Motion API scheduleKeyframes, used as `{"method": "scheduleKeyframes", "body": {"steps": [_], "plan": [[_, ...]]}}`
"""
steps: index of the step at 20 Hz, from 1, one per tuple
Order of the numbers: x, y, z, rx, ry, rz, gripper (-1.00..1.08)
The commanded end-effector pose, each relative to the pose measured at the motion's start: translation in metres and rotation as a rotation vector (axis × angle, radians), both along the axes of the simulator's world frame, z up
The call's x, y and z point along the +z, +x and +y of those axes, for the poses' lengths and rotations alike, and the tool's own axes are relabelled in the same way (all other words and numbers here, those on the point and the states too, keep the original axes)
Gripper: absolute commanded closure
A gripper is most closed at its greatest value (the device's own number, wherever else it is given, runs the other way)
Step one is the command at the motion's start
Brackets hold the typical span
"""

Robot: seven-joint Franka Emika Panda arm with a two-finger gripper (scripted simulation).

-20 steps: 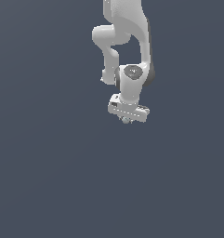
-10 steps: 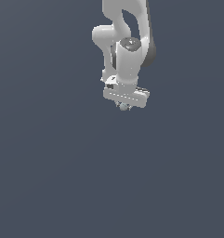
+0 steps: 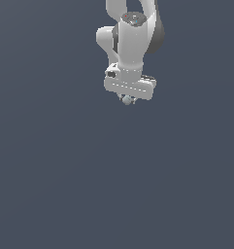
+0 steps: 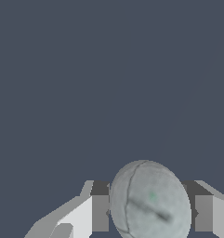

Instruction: Pick up the object and move it to a goal position.

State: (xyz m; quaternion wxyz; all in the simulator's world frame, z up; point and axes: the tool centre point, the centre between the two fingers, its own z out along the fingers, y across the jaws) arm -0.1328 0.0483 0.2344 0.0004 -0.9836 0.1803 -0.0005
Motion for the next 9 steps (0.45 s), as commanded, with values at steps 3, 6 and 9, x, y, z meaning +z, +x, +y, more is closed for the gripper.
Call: {"method": "scheduleKeyframes", "body": {"steps": [3,6,9], "plan": [[0.0133,-0.0021,-0.0028,0.000,0.000,0.001,1.08],[0.0159,-0.0020,-0.0033,0.000,0.000,0.001,1.08],[0.0151,-0.0013,-0.0031,0.000,0.000,0.001,1.08]]}}
